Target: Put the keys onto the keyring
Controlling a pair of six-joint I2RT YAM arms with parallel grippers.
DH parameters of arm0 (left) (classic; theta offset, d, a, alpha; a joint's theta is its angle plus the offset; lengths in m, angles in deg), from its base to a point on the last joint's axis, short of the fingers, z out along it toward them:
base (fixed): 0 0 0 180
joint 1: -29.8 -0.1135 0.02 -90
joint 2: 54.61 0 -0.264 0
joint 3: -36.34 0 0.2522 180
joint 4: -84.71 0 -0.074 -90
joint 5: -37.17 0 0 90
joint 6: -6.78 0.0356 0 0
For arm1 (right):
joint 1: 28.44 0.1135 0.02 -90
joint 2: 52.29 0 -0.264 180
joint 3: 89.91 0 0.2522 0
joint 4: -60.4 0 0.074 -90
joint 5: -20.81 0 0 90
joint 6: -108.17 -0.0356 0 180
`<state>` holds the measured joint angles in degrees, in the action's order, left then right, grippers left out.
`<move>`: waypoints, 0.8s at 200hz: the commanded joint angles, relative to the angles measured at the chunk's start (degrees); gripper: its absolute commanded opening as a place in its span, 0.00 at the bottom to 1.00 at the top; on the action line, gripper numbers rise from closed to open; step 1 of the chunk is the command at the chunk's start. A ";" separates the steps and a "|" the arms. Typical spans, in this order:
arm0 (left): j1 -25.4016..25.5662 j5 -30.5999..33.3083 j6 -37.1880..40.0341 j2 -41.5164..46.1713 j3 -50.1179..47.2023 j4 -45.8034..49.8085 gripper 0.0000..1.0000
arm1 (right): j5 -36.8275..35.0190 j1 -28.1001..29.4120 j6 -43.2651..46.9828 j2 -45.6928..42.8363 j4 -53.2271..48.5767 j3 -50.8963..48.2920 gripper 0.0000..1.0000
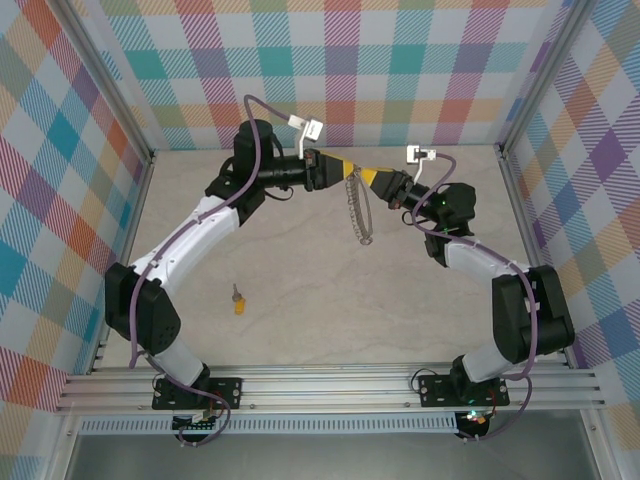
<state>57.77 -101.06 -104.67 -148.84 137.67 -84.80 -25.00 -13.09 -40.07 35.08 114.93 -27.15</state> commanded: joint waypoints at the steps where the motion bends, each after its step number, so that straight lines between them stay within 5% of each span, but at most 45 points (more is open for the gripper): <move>1: -0.52 -1.36 0.95 -0.93 0.61 0.40 0.40 | -0.42 -0.06 -1.34 0.17 5.78 1.97 0.00; 160: 0.73 -3.15 1.02 -2.33 2.37 0.33 0.40 | 0.38 0.07 -3.34 0.51 6.94 2.34 0.00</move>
<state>57.90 -102.06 -104.63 -150.68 137.74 -84.05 -24.96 -13.09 -42.76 35.17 117.42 -26.94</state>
